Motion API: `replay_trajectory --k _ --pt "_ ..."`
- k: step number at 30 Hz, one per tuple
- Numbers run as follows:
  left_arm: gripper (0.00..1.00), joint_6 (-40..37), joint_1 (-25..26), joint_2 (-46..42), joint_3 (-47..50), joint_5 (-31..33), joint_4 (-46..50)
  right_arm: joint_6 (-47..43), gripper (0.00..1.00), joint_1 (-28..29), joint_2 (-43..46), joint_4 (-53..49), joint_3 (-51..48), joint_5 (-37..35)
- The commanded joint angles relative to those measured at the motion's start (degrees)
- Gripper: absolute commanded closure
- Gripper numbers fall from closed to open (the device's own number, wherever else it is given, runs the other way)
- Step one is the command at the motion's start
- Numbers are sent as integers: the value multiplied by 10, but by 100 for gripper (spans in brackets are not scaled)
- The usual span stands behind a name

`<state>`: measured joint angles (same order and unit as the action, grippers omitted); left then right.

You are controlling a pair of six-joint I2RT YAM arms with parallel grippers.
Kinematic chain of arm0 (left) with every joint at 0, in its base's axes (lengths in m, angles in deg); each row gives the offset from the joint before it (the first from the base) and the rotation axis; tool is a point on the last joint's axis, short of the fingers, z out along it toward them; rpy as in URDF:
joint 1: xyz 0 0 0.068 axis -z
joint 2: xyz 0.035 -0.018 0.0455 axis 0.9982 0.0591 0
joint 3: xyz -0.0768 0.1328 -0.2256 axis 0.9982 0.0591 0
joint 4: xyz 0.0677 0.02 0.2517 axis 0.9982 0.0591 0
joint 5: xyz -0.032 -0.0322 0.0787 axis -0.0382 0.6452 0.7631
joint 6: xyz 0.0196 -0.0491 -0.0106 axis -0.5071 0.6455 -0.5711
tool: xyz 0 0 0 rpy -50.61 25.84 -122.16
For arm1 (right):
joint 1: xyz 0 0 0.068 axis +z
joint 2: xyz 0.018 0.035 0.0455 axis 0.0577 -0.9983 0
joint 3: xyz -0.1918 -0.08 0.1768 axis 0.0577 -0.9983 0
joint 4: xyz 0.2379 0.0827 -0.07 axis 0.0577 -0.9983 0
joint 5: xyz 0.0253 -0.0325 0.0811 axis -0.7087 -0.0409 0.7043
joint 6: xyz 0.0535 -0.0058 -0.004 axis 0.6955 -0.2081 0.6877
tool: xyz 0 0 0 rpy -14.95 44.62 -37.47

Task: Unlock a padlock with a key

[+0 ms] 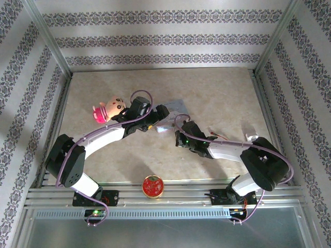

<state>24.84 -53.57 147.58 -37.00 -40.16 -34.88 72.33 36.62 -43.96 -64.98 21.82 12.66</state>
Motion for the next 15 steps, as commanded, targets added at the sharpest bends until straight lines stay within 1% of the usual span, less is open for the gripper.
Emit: replay_trajectory --k 1,3,6,7,14,15 --pt "1 -34 5 8 -18 28 24 8 92 5 -21 2 21 -20" --pt "1 -37 5 13 -22 29 25 9 89 4 -25 1 24 -19" --pt "1 -45 4 20 -29 33 30 9 80 3 -18 -4 25 -19" --pt "1 -49 4 22 -32 35 33 9 78 2 -12 -9 25 -20" --pt "1 -79 -1 20 -42 58 47 6 73 -11 38 -48 27 -26" --pt "1 -83 -2 19 -43 61 48 10 71 -15 44 -55 27 -27"
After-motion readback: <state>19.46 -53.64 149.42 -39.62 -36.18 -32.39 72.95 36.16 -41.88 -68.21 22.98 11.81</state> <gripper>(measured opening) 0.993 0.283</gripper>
